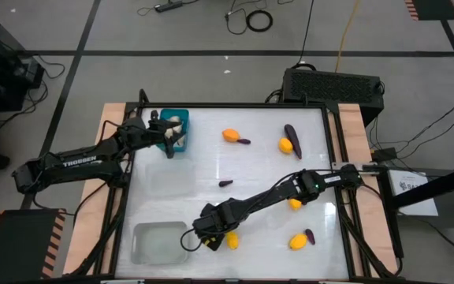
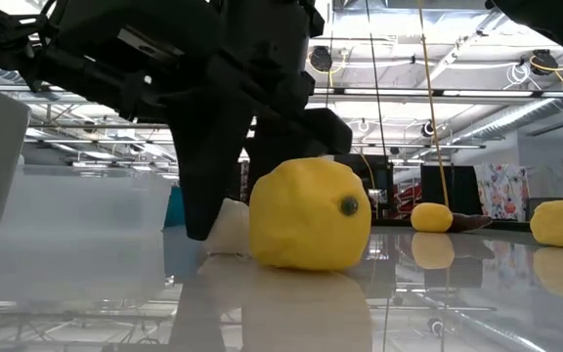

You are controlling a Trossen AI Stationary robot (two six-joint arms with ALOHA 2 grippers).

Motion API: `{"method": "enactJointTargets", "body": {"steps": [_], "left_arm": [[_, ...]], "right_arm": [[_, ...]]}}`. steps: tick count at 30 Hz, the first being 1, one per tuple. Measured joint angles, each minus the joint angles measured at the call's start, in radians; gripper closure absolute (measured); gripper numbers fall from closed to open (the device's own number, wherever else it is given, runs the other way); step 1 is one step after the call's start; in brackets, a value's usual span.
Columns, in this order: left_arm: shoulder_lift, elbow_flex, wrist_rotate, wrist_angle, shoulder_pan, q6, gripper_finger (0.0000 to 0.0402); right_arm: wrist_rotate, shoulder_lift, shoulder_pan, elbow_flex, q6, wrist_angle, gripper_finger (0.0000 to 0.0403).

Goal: Sort produce into baskets
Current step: Put the garlic into the blue bin, then put the garlic into the bin

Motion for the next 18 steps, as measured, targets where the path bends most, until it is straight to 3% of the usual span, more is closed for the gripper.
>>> {"method": "enactJointTargets", "body": {"steps": [9,14,18], "left_arm": [[0.000,0.000,0.000,0.000,0.000,0.000,0.0198],[0.000,0.000,0.000,0.000,0.000,0.000,0.0198],[0.000,0.000,-0.005,0.000,0.000,0.000,0.0198]], "right_arm": [[-0.010,-0.005,-0.030,0.008,-0.102,0.001,0.0289],[0.004,-0.012,-0.097,0.051,-0.238,0.015,0.0296],[0.082,-0.043,-0.171,0.050,-0.357,0.038,0.0292]]}}
